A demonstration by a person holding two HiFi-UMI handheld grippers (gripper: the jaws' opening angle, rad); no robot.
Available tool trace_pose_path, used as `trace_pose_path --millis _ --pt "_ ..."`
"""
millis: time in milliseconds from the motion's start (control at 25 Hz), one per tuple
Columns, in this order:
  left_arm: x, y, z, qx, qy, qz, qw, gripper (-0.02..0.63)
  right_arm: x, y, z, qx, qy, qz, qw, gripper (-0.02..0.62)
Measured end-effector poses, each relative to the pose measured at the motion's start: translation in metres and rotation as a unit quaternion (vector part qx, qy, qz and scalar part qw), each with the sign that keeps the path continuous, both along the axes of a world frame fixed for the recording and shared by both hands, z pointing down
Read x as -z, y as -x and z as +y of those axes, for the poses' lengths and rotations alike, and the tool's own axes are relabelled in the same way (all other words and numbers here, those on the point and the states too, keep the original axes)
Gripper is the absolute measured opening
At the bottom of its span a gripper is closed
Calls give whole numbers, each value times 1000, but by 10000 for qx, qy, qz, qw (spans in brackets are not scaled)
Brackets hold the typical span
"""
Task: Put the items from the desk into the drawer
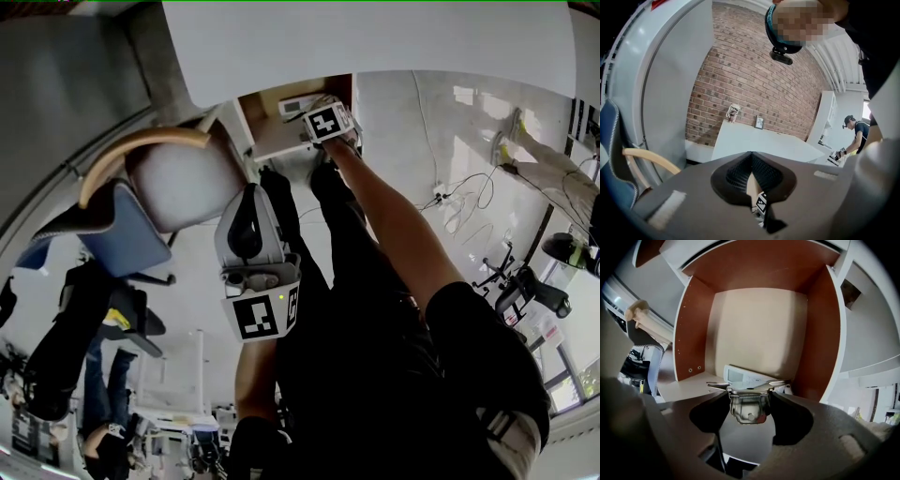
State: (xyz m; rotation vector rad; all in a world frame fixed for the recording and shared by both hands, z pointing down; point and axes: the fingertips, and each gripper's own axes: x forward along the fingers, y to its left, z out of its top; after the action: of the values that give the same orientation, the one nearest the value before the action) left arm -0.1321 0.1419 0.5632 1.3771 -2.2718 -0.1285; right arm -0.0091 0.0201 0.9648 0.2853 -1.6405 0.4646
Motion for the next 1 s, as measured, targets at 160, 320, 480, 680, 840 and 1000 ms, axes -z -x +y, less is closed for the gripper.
trace_pose_path --millis 160,320,480,680,840,1000 --pt "-2 -4 -1 -34 23 19 10000 14 -8 -4 -6 99 -71 63 9999 275" --pt "-3 -9 0 -53 42 39 10000 14 -8 -17 -11 60 -144 331 9993 276" --pt "-2 -13 2 -66 57 47 10000 14 -6 -18 -10 99 -206 339 9992 276" --pt "-1 -14 4 -37 16 13 10000 14 -4 -13 -6 0 -147 159 9998 278" --pt "6 -16 7 16 -32 -16 10000 14 6 -10 -8 21 -218 -63 9997 279" --pt "16 -20 11 27 -68 -66 10000 14 29 -21 -6 -61 -303 41 9995 258"
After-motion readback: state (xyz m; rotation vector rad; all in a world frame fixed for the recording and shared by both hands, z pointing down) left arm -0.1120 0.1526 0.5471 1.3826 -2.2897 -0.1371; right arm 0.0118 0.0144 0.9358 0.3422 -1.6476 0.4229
